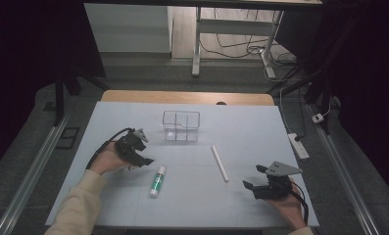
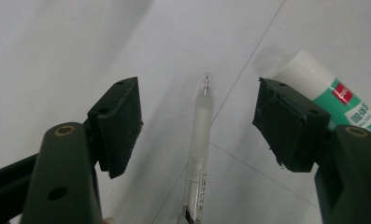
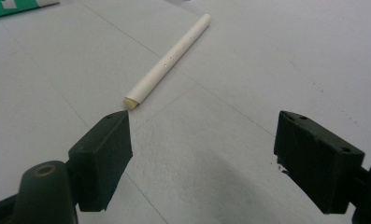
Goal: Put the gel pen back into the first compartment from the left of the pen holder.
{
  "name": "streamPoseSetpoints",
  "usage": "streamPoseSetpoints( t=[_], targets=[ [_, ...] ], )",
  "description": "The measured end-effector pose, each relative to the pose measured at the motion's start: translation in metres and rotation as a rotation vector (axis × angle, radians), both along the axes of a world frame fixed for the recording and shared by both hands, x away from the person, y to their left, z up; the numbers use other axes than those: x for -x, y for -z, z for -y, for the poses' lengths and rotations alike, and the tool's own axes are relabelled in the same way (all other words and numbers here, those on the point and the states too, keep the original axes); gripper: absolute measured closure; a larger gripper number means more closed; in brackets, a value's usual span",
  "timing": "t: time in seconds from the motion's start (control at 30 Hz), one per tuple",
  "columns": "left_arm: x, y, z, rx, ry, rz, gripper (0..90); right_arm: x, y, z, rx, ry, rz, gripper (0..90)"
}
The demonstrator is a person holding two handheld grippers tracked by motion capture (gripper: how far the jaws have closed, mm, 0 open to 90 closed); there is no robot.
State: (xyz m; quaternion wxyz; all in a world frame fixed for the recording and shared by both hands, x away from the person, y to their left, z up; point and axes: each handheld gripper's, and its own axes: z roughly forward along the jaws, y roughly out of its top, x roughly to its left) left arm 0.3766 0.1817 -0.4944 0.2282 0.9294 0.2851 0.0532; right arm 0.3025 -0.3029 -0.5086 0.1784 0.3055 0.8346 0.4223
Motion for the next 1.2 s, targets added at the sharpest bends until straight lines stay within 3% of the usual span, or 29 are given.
streamPoseSetpoints(
  t=[0.27, 0.87, 1.1, 1.2],
  targets=[
    [-0.002, 0.006, 0.002, -0.025, 0.007, -0.014, 34.0, -0.001, 0.001, 0.000, 0.009, -0.001, -0.005, 18.6],
    [-0.003, 0.016, 0.010, -0.087, 0.054, -0.034, 49.6, -0.001, 0.002, -0.001, 0.014, -0.001, -0.008, 18.6],
    [-0.003, 0.018, 0.013, -0.114, 0.083, -0.041, 59.4, -0.001, 0.001, 0.000, 0.014, 0.002, -0.006, 18.6],
    [0.000, 0.017, 0.016, -0.127, 0.106, -0.039, 69.8, -0.001, 0.001, 0.000, 0.014, 0.002, -0.004, 18.6]
  ],
)
